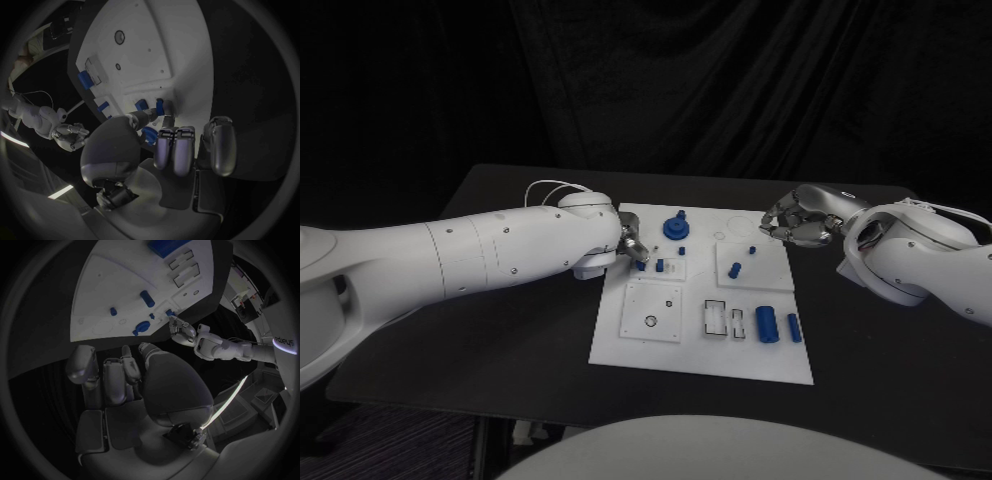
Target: Assemble the parts on the task board
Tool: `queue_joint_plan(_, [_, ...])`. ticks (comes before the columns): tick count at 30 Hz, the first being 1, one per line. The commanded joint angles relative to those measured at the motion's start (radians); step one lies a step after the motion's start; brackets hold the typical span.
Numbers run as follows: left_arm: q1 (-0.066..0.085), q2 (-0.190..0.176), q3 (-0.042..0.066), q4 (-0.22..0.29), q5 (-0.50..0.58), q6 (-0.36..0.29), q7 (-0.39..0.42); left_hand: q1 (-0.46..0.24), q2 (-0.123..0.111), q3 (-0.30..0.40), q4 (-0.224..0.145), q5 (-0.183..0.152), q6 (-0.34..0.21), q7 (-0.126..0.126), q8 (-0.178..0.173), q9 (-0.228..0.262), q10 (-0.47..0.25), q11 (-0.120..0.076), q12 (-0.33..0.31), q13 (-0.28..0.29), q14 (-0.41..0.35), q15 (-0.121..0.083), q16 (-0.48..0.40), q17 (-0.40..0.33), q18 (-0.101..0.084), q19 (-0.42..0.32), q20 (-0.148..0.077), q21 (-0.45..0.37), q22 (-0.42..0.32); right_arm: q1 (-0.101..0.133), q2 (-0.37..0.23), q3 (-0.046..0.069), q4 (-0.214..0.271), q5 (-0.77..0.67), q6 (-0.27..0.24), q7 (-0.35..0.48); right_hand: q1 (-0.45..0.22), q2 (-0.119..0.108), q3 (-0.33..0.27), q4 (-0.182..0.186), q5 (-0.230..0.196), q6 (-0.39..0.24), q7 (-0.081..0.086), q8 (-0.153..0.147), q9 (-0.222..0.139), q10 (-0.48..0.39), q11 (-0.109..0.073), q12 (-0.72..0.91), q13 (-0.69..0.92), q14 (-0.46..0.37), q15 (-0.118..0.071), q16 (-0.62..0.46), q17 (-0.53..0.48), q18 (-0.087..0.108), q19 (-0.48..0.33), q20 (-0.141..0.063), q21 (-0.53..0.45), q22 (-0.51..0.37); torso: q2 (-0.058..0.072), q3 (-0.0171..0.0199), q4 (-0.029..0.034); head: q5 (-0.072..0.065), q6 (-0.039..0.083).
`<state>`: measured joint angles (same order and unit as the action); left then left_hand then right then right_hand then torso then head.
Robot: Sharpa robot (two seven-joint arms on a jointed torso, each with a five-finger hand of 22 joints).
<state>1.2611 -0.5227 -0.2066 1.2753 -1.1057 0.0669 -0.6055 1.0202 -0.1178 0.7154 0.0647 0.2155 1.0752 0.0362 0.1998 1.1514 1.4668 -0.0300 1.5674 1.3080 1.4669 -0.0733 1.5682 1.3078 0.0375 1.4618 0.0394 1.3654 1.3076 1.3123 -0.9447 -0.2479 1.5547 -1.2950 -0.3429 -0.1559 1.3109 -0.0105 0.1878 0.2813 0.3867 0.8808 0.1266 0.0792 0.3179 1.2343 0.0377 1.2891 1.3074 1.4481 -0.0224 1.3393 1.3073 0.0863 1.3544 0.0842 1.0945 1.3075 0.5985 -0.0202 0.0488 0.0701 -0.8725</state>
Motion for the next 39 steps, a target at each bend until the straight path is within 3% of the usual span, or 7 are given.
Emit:
queue_joint_plan(1, [-0.013, 0.002, -0.004, 0.008, 0.009, -0.003, 0.013, -0.010, 0.010, -0.009, 0.007, 0.006, -0.003, -0.005, 0.003, -0.001, 0.104, -0.005, 0.003, 0.263, 0.104, -0.006, 0.003, 0.263, 0.014, -0.005, -0.005, -0.008, 0.193, -0.002, -0.002, 0.001, 0.000, -0.007, -0.013, -0.006, 0.011, -0.002, 0.006, 0.000, 0.005, 0.008, -0.002, 0.001, -0.001, -0.005, -0.001, -0.005, 0.015, -0.006, -0.001, -0.002, 0.032, 0.010, -0.005, 0.003, -0.002, 0.136, 0.000, -0.0001, 0.0012, -0.001, 0.000])
queue_joint_plan(8, [-0.019, -0.006, -0.004, 0.018, 0.009, -0.016, 0.018, -0.090, 0.038, -0.195, 0.102, -0.020, -0.010, 0.005, -0.021, -0.016, 0.104, 0.005, 0.003, 0.263, 0.104, 0.003, 0.003, 0.263, 0.017, -0.012, 0.002, -0.026, 0.189, -0.002, -0.002, 0.001, 0.000, -0.007, -0.011, -0.006, 0.011, -0.002, 0.006, 0.000, 0.005, 0.008, -0.002, 0.001, -0.001, -0.005, -0.001, -0.005, 0.015, -0.006, -0.001, -0.002, 0.032, 0.010, -0.005, 0.003, -0.002, 0.136, 0.000, 0.0000, 0.0019, -0.003, 0.000])
queue_joint_plan(14, [-0.021, -0.014, -0.004, 0.014, 0.009, -0.013, 0.018, -0.116, 0.062, -0.383, 0.188, -0.069, -0.025, 0.020, -0.077, -0.064, 0.104, 0.018, 0.003, 0.263, 0.104, 0.014, 0.003, 0.263, 0.021, -0.020, 0.013, -0.050, 0.184, -0.002, -0.002, 0.001, 0.000, -0.007, -0.009, -0.007, 0.012, -0.003, 0.007, 0.000, 0.006, 0.008, -0.002, 0.001, -0.001, -0.005, -0.001, -0.005, 0.015, -0.005, -0.001, -0.001, 0.033, 0.010, -0.005, 0.003, -0.002, 0.136, 0.000, -0.0004, 0.0005, -0.001, 0.000])
queue_joint_plan(25, [-0.022, -0.021, -0.004, -0.003, -0.046, -0.002, 0.014, -0.131, 0.094, -0.471, 0.225, -0.101, -0.015, 0.022, -0.086, -0.071, 0.104, 0.022, 0.003, 0.263, 0.104, 0.018, 0.003, 0.263, 0.022, -0.020, 0.017, -0.056, 0.184, -0.002, -0.005, 0.001, 0.001, -0.007, -0.006, -0.008, 0.012, -0.004, 0.007, 0.001, 0.007, 0.009, -0.002, 0.001, -0.001, -0.004, -0.001, -0.004, 0.016, -0.005, -0.001, -0.001, 0.033, 0.010, -0.004, 0.003, -0.001, 0.136, 0.001, 0.0007, 0.0013, -0.002, 0.000])
queue_joint_plan(30, [-0.022, -0.026, -0.004, -0.003, -0.069, -0.016, 0.015, -0.142, 0.114, -0.489, 0.226, -0.096, -0.007, 0.019, -0.079, -0.064, 0.104, 0.020, 0.003, 0.263, 0.104, 0.017, 0.003, 0.263, 0.022, -0.017, 0.016, -0.053, 0.185, -0.002, -0.006, 0.001, 0.002, -0.007, -0.006, -0.007, 0.012, -0.004, 0.007, 0.001, 0.007, 0.009, -0.002, 0.001, -0.001, -0.004, -0.001, -0.004, 0.016, -0.005, -0.001, -0.001, 0.033, 0.010, -0.004, 0.003, -0.001, 0.136, 0.001, 0.0007, 0.0018, -0.003, 0.000])
queue_joint_plan(35, [-0.022, -0.040, -0.004, 0.011, -0.078, -0.093, 0.058, -0.159, 0.148, -0.510, 0.227, -0.066, -0.007, 0.017, -0.071, -0.048, 0.104, 0.018, 0.003, 0.263, 0.104, 0.015, 0.003, 0.263, 0.022, -0.016, 0.014, -0.053, 0.185, -0.002, -0.008, 0.001, 0.003, -0.007, -0.007, -0.005, 0.012, -0.004, 0.007, 0.001, 0.007, 0.009, -0.002, 0.001, -0.001, -0.004, -0.001, -0.004, 0.016, -0.005, -0.001, -0.001, 0.033, 0.010, -0.004, 0.003, -0.001, 0.136, 0.001, -0.0001, 0.0005, -0.002, 0.000])
queue_joint_plan(39, [-0.022, -0.056, -0.004, 0.027, -0.080, -0.210, 0.173, -0.146, 0.170, -0.543, 0.229, -0.006, -0.050, 0.018, -0.029, 0.040, 0.104, 0.020, 0.003, 0.263, 0.104, 0.017, 0.003, 0.263, 0.021, -0.017, 0.015, -0.052, 0.186, -0.002, -0.010, 0.001, 0.005, -0.007, -0.010, -0.003, 0.013, -0.005, 0.008, 0.001, 0.008, 0.009, -0.002, 0.001, -0.002, -0.005, 0.000, -0.005, 0.015, -0.005, -0.001, -0.001, 0.033, 0.010, -0.004, 0.003, -0.002, 0.136, 0.001, -0.0001, 0.0002, -0.005, 0.000])
